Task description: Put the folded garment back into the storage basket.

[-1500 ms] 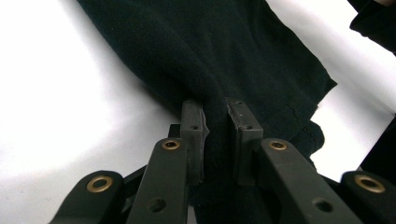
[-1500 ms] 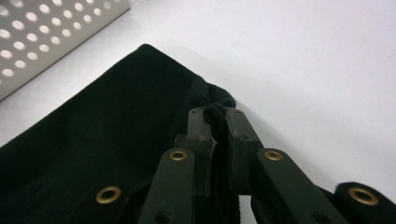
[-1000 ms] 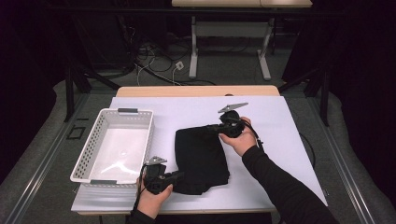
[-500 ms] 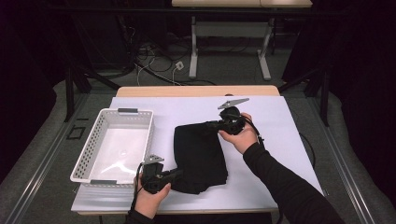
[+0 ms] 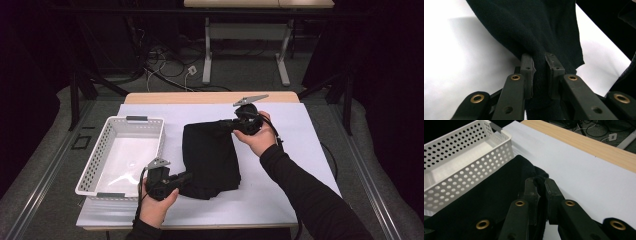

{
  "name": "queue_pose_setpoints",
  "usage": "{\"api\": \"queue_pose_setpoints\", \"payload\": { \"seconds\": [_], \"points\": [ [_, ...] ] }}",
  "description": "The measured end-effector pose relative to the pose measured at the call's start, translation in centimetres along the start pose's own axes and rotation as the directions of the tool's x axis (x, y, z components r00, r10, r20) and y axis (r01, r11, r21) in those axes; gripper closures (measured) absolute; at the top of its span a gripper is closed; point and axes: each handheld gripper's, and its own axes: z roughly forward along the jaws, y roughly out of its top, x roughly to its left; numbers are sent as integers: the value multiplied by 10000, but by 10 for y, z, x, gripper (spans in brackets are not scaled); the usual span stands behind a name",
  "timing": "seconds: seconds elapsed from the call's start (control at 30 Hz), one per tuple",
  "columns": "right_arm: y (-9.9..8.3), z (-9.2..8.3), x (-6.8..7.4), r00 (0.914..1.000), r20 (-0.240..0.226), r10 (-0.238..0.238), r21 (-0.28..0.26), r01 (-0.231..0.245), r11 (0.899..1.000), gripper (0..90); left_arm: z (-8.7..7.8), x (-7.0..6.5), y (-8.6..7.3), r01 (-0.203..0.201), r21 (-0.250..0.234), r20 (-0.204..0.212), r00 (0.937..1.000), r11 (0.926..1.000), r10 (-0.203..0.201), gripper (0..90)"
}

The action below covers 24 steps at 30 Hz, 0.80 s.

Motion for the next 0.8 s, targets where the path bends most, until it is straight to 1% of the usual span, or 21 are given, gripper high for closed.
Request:
{"api": "queue_pose_setpoints", "payload": {
  "seconds": [0.13, 0.17, 0.27, 0.5, 0.63, 0.7, 0.73, 0.8],
  "points": [
    [10, -3, -2, 10000, 78, 10, -184, -8, 9998, 825, -6, 1, 11, -99, -104, -33, 9999, 9999, 99, 787],
    [13, -4, -2, 9999, 107, 62, -182, -60, 9998, 825, -7, 1, 13, -80, -165, -50, 10000, 9998, 79, 787],
    [20, -6, -2, 9999, 115, 22, -324, -18, 9995, 825, -10, 3, 22, -31, -294, -44, 10000, 9996, 30, 787],
    [36, -5, 0, 9997, 256, -24, -356, 33, 9994, 825, -18, 10, 40, 135, -540, -102, 9998, 9984, -141, 787],
    [46, -4, 2, 9997, 244, -18, -448, 29, 9990, 825, -24, 12, 50, 91, -744, -127, 9999, 9972, -101, 788],
    [52, -4, 4, 9996, 270, -78, -473, 91, 9988, 825, -28, 14, 53, 140, -806, -117, 9998, 9966, -150, 789],
    [52, -4, 4, 9996, 270, -78, -473, 91, 9988, 825, -28, 14, 53, 140, -806, -117, 9998, 9966, -150, 789],
    [59, -3, 7, 9995, 285, -121, -549, 136, 9984, 825, -33, 19, 55, 223, -942, -154, 9996, 9953, -238, 789]
  ]
}}
